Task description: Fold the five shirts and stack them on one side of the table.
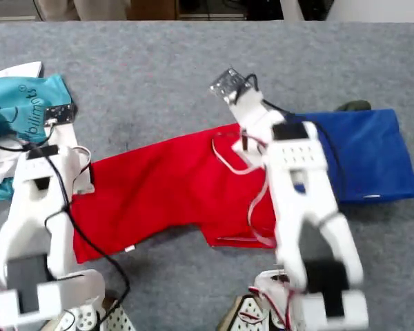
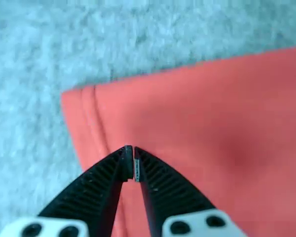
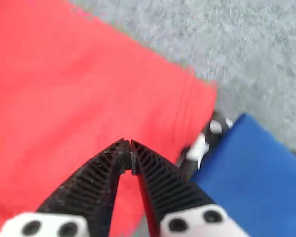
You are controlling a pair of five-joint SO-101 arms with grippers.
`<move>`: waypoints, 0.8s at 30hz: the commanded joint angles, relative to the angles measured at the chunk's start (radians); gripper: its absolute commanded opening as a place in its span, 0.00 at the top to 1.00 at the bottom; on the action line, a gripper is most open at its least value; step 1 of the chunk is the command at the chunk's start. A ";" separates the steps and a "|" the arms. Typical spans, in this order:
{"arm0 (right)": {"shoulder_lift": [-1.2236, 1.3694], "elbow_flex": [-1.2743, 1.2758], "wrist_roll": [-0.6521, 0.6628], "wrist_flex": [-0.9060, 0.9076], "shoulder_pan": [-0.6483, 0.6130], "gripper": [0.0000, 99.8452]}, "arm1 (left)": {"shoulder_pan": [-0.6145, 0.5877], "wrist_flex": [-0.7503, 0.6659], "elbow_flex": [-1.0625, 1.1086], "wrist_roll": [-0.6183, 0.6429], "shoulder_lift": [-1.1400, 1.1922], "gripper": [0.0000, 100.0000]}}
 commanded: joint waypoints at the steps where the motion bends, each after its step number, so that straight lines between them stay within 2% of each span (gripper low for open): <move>1: 0.220 -0.142 -0.011 -0.097 -0.012 0.99 | -0.032 -0.094 -0.078 0.011 0.104 0.98; 4: 0.406 -0.242 -0.011 -0.140 -0.008 0.99 | -0.057 -0.150 -0.107 0.006 0.173 0.98; 9: 0.628 -0.455 -0.032 -0.132 0.030 0.99 | -0.078 -0.169 -0.198 0.011 0.219 0.98; 18: 0.725 -0.765 -0.060 0.005 0.022 0.99 | -0.091 -0.161 -0.358 0.011 0.321 0.98; 24: 0.725 -0.894 -0.052 0.224 0.021 0.99 | -0.121 -0.124 -0.405 0.005 0.321 0.98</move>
